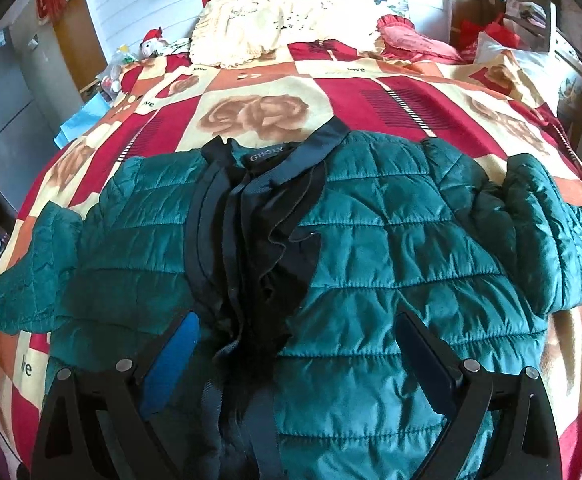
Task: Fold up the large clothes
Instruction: 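Reach the left gripper to the sleeve nearest it and grasp its cuff, then lift the sleeve with the left gripper and fold it across the jacket body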
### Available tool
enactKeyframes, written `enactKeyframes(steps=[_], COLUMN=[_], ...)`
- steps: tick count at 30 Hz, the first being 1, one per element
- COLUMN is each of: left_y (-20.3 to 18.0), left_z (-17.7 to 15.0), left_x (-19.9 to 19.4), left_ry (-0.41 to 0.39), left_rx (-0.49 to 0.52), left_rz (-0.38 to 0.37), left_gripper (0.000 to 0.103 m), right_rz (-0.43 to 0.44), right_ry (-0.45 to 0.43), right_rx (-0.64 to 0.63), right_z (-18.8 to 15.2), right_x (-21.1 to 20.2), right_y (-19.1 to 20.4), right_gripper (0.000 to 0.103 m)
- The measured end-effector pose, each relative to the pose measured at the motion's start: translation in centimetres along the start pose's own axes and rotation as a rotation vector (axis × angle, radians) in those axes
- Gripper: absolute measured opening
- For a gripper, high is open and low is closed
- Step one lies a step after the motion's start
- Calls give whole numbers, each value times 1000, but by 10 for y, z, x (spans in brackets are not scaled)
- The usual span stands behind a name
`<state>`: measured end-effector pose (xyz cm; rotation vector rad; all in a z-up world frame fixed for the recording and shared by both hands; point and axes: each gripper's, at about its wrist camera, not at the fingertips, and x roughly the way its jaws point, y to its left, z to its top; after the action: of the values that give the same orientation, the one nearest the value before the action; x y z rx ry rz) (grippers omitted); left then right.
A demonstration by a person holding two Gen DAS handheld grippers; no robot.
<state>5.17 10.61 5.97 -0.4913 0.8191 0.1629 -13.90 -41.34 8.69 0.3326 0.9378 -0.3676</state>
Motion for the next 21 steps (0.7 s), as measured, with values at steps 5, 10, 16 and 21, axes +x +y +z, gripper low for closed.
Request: enactKeyframes(steps=[5,10,16,21], left_y=[-53,-116,-192,-243], left_z=[-21,-52,-100,-145], left_x=[-46,-83,-109,-119], left_ry=[0,20,85,152], left_rx=[95,220,362,442], left_rz=[-166,-288,-400,-473], left_gripper=[15,15,15,15], right_rz=[5,-1,-7,-11], right_ry=[-14,-39,-49,-62], right_rx=[32,31,39,56], right_z=[0,0,-4,-5], right_x=[-11,-25,-35,-44], right_y=[-9,-16,-33,-51], right_gripper=[98,98,98,98])
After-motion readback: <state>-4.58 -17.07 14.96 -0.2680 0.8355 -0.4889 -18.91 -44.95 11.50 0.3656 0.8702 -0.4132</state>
